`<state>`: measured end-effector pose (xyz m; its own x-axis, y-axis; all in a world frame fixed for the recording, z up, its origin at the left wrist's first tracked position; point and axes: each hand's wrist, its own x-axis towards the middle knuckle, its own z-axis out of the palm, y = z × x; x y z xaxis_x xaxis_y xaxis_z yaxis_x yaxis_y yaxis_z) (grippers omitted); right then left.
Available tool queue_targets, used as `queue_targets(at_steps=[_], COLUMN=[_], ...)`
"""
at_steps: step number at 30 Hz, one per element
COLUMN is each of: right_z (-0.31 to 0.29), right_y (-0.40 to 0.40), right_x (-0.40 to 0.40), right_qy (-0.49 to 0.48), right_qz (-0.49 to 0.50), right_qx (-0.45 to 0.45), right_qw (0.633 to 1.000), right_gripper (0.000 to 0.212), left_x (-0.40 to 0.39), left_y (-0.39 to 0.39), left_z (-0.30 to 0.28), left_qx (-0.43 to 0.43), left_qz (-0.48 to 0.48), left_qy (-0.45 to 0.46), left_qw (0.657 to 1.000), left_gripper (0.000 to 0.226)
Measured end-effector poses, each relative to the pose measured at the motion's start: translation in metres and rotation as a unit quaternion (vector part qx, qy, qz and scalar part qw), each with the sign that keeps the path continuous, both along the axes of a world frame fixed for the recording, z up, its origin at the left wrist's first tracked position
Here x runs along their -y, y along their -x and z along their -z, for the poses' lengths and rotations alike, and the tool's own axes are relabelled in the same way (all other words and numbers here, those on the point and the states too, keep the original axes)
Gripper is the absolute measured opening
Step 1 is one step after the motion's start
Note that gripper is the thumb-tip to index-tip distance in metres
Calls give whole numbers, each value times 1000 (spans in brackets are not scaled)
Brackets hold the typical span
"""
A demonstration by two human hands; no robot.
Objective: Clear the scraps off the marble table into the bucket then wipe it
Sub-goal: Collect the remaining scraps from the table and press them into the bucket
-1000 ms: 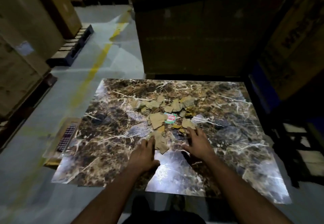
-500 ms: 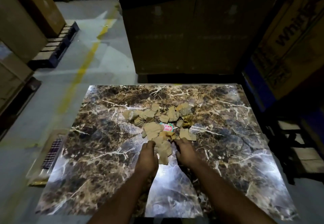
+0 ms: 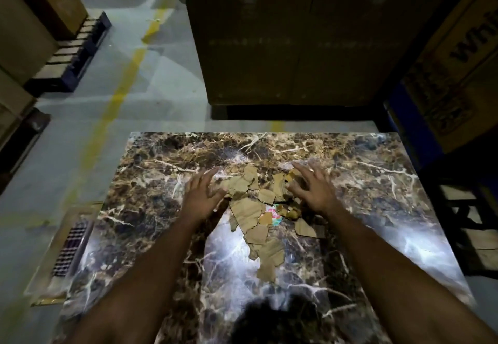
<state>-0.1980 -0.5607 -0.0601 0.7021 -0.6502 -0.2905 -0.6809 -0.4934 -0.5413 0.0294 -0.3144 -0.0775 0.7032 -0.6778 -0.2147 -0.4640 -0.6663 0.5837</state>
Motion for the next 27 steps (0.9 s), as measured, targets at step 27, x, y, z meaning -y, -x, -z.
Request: queue_targets(at_steps=[27], right_z=[20], right_y=[-73], right_x=[-109], right_qy=[-187], right_qz=[173], right_qx=[310], right_qw=[916], right_gripper=[35], left_x=[84], left_y=[115], left_z=[5], left_qx=[-242], left_qz=[-229], left_qy=[339], left_qw=[880], left_gripper=[32])
